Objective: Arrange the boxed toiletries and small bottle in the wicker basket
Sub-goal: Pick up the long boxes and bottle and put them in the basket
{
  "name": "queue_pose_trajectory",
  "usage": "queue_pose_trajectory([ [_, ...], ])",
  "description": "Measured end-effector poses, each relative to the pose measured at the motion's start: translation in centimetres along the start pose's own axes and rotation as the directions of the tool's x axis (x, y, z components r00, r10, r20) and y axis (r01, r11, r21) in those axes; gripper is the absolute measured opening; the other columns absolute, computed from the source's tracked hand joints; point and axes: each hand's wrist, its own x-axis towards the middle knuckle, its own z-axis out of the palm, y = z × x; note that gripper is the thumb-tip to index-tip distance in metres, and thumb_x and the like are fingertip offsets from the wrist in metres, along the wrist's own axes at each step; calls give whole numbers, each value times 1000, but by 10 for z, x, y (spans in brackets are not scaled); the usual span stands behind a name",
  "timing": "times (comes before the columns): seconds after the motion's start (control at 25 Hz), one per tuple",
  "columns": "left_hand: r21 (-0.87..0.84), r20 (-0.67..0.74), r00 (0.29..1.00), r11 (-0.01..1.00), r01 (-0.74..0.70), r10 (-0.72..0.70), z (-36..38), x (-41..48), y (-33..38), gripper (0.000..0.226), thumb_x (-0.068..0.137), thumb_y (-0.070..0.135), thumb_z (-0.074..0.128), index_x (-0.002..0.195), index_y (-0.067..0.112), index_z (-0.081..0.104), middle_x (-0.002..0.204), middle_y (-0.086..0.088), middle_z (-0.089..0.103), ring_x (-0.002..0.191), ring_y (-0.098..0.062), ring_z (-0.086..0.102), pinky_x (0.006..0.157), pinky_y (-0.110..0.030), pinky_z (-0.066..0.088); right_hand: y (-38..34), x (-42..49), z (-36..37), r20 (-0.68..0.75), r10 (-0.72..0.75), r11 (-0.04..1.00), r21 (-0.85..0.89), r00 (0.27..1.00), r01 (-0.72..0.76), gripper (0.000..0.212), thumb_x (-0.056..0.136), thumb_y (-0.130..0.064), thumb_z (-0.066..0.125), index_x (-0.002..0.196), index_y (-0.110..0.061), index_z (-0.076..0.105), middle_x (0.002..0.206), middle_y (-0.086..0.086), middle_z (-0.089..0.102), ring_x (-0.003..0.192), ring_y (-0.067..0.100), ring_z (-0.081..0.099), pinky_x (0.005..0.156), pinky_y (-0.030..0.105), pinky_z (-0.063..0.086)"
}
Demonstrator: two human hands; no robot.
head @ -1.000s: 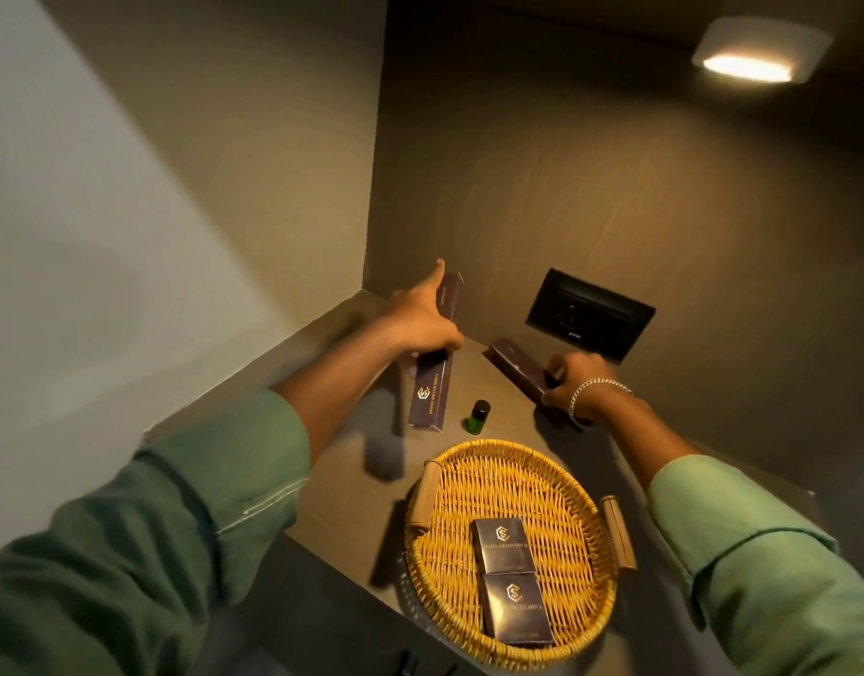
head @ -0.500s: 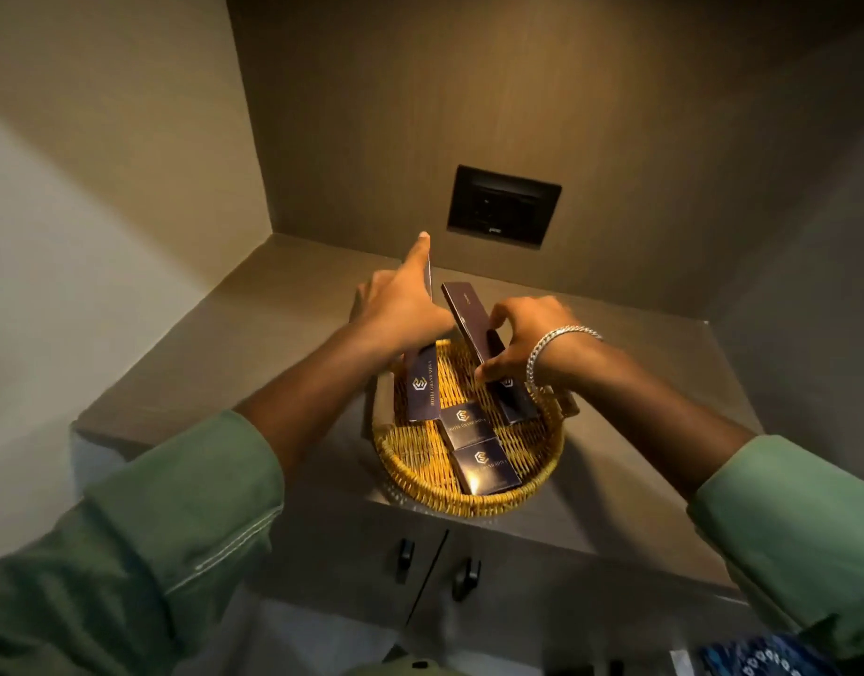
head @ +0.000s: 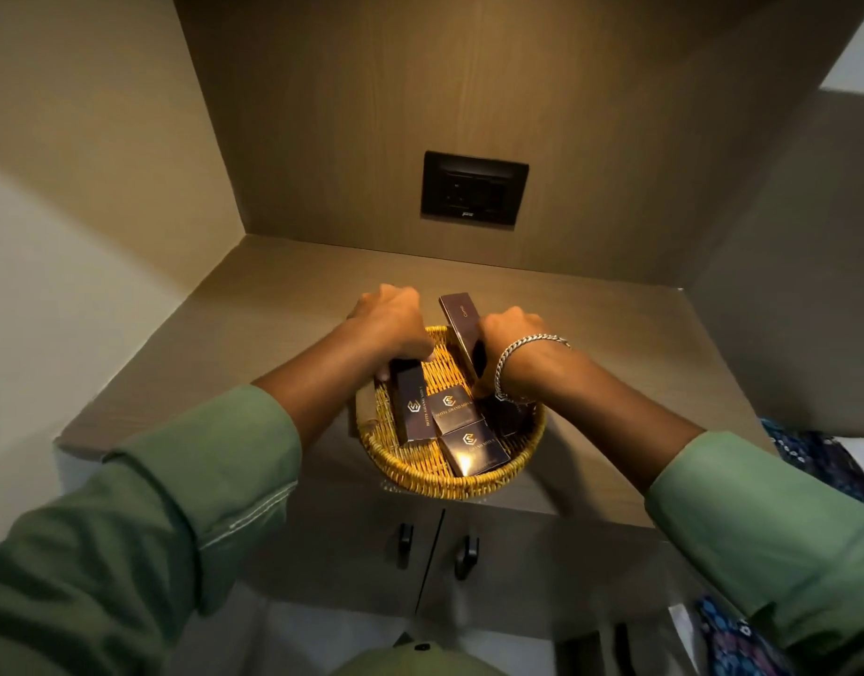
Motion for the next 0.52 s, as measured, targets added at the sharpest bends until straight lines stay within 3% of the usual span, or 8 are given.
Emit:
queue_pose_trajectory([
  [0.04, 54, -18, 1000, 998, -9, 10, -5, 1, -1, 54, 72, 38, 76, 116, 15, 54, 95, -7, 58, 71, -18, 55, 49, -28, 43, 1, 0, 1, 3, 0, 1000, 13, 1000, 0, 55, 63, -29, 84, 109, -10, 62, 99, 12, 67, 81, 28, 61, 69, 37, 53],
  [0.12, 150, -75, 997, 989, 4, 7, -13, 6, -5, 58, 70, 46, 76, 113, 15, 54, 96, -8, 56, 83, -24, 55, 62, -35, 46, 3, -1, 3, 7, -3, 1000, 29, 1000, 3, 59, 60, -32, 85, 110, -12, 61, 98, 10, 67, 77, 26, 59, 67, 36, 53],
  [0.24, 63, -13, 1000, 998, 8, -8, -18, 14, -17, 76, 67, 43, 79, 129, 17, 45, 126, -14, 49, 111, -35, 50, 83, -45, 48, 5, 0, 6, -10, -7, 1000, 23, 1000, 7, 61, 58, -38, 85, 109, -14, 61, 98, 9, 67, 76, 24, 58, 66, 36, 53],
  [0.36, -199, 124, 992, 979, 38, -14, -13, 16, -27, 68, 68, 32, 80, 125, 11, 48, 122, -12, 56, 103, -29, 54, 80, -40, 50, 7, 1, 9, -11, 2, 1000, 24, 1000, -1, 60, 58, -40, 84, 107, -14, 61, 96, 8, 66, 72, 22, 55, 63, 34, 52],
  [0.52, -242, 106, 994, 970, 14, 12, -6, 13, -36, 61, 65, 34, 82, 115, 14, 52, 106, -6, 57, 95, -23, 54, 79, -40, 52, 6, 2, 11, -29, 23, 1000, -7, 999, -23, 62, 58, -42, 84, 107, -12, 60, 85, 6, 62, 68, 21, 52, 59, 32, 49],
])
